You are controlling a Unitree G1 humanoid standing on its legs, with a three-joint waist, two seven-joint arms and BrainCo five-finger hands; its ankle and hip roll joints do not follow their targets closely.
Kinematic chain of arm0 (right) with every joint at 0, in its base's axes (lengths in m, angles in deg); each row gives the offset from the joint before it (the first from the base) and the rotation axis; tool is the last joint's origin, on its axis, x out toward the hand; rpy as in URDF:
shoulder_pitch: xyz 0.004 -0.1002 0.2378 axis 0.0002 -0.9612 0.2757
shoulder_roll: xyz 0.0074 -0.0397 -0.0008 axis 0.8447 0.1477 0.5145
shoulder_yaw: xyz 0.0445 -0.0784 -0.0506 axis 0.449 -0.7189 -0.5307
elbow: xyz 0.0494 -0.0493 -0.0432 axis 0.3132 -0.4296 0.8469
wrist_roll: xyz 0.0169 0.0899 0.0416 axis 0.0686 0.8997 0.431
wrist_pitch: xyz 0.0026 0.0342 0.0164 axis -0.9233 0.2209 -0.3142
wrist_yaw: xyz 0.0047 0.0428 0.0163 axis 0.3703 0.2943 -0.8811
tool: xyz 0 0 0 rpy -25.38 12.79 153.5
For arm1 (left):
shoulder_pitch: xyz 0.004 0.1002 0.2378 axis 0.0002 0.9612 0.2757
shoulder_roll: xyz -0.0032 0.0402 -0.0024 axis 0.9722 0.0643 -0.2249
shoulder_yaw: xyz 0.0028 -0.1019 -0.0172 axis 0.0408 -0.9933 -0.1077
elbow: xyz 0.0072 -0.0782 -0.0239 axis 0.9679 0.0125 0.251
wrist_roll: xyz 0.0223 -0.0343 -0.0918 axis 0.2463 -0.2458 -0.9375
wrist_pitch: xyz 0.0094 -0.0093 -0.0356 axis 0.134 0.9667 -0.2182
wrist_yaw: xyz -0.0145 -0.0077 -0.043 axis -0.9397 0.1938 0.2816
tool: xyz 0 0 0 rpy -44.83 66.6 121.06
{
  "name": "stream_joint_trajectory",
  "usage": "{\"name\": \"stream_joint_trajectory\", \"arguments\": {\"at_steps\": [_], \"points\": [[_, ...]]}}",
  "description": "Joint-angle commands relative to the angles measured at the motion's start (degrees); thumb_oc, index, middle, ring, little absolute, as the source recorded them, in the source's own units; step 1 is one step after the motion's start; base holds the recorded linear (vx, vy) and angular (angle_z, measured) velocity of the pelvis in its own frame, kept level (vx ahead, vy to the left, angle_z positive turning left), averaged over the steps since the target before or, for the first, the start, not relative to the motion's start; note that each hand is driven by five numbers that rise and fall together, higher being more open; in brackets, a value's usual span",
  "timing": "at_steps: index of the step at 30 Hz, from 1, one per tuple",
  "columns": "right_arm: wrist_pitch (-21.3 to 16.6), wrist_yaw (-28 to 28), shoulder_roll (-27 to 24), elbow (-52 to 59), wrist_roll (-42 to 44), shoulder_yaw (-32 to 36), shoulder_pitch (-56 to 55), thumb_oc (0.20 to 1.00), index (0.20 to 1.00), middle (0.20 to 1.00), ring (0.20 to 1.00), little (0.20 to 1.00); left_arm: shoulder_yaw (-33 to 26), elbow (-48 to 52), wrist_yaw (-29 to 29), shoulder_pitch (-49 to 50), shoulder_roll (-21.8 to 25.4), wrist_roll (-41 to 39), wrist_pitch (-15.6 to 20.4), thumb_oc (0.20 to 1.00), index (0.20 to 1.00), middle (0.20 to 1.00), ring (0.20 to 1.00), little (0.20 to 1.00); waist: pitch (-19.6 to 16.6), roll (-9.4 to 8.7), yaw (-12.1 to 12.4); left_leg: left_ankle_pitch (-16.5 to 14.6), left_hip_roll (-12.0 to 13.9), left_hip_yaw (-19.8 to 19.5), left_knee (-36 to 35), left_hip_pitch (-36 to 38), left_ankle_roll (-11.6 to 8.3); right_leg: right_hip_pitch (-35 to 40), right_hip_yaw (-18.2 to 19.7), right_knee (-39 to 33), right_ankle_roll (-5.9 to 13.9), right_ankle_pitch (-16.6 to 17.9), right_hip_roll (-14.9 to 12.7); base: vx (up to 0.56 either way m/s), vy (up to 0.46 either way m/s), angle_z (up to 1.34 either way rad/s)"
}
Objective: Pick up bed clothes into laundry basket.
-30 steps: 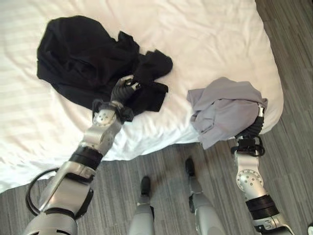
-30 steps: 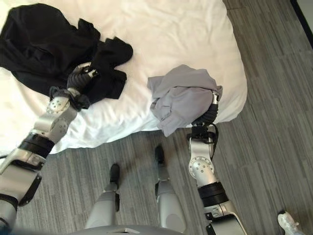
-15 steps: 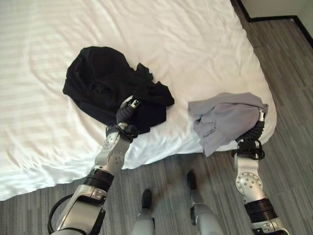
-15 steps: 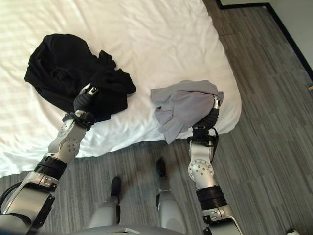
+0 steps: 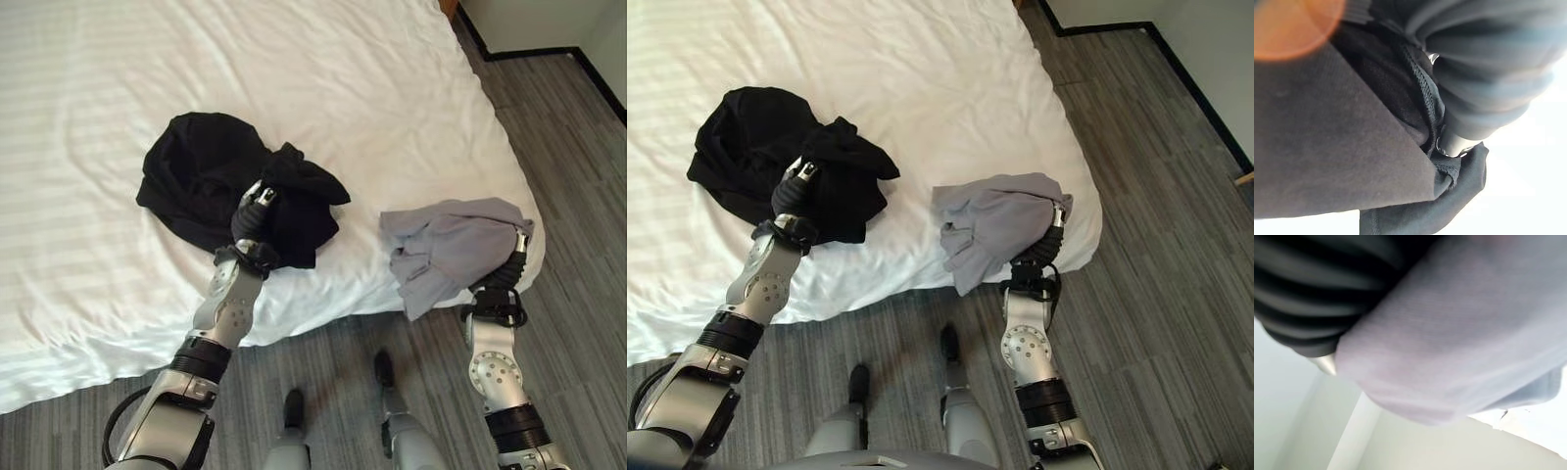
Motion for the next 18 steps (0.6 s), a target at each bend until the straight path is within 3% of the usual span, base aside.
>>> {"name": "stream_joint_trajectory", "arguments": {"at_steps": [1,2,3,4,9,18], "points": [[-1.1,-0.8,-2.4,3.3,-2.6,1.6,1.6,0.200,0.200,0.200,0.200,0.200,2.0,-1.8,0.3,-6.6,4.4,11.8,1.3,0.774,0.774,0.774,0.774,0.774,-2.1,3.84,0.2,6.5,2.9,-6.4,-7.0,-1.3,0.28,5.7,-1.3,0.7,3.41,-6.3,-2.4,0.00,0.000,0.00],[-1.1,-0.8,-2.4,3.3,-2.7,1.6,1.6,0.200,0.200,0.200,0.200,0.200,2.1,-1.9,0.3,-6.7,4.4,11.8,1.3,1.000,1.000,1.000,1.000,1.000,-2.0,3.80,0.3,6.5,2.9,-6.4,-7.0,-1.3,0.28,5.7,-1.3,0.7,3.40,-6.3,-2.4,0.00,0.000,0.00],[-0.9,-0.7,-2.8,2.9,-3.1,2.0,1.5,0.200,0.200,0.200,0.200,0.200,5.6,-3.7,-0.3,-10.4,9.0,23.6,-0.4,1.000,1.000,1.000,1.000,1.000,-1.6,3.83,0.1,6.7,3.0,-6.5,-7.0,-1.7,0.22,5.4,-1.3,0.7,3.45,-6.3,-2.3,0.00,0.000,0.00],[-0.9,-0.7,-2.8,2.9,-3.1,2.0,1.5,0.200,0.200,0.200,0.200,0.200,5.6,-3.7,-0.3,-10.5,9.0,23.6,-0.4,1.000,1.000,1.000,1.000,1.000,-1.5,3.79,0.2,6.7,3.0,-6.5,-7.0,-1.7,0.22,5.4,-1.3,0.7,3.45,-6.3,-2.3,0.00,0.000,0.00],[-1.4,-1.8,-3.4,2.6,-3.0,2.5,0.9,0.200,0.200,0.200,0.200,0.200,8.9,-7.2,4.6,-19.2,12.9,47.8,-1.6,1.000,1.000,1.000,1.000,1.000,-1.0,3.46,-0.1,6.9,3.1,-6.7,-7.0,-2.3,0.24,4.9,-1.4,0.7,3.62,-6.2,-2.2,0.00,0.000,0.00],[-2.5,-2.8,-5.0,2.5,-3.2,1.5,1.3,0.200,0.200,0.200,0.200,0.200,12.8,-12.8,10.8,-29.3,17.2,58.9,-1.8,1.000,1.000,1.000,1.000,1.000,-0.6,3.36,-0.6,7.0,3.1,-6.5,-7.0,-2.8,0.15,4.5,-1.5,0.7,3.84,-6.1,-2.3,0.00,0.000,0.00]]}}
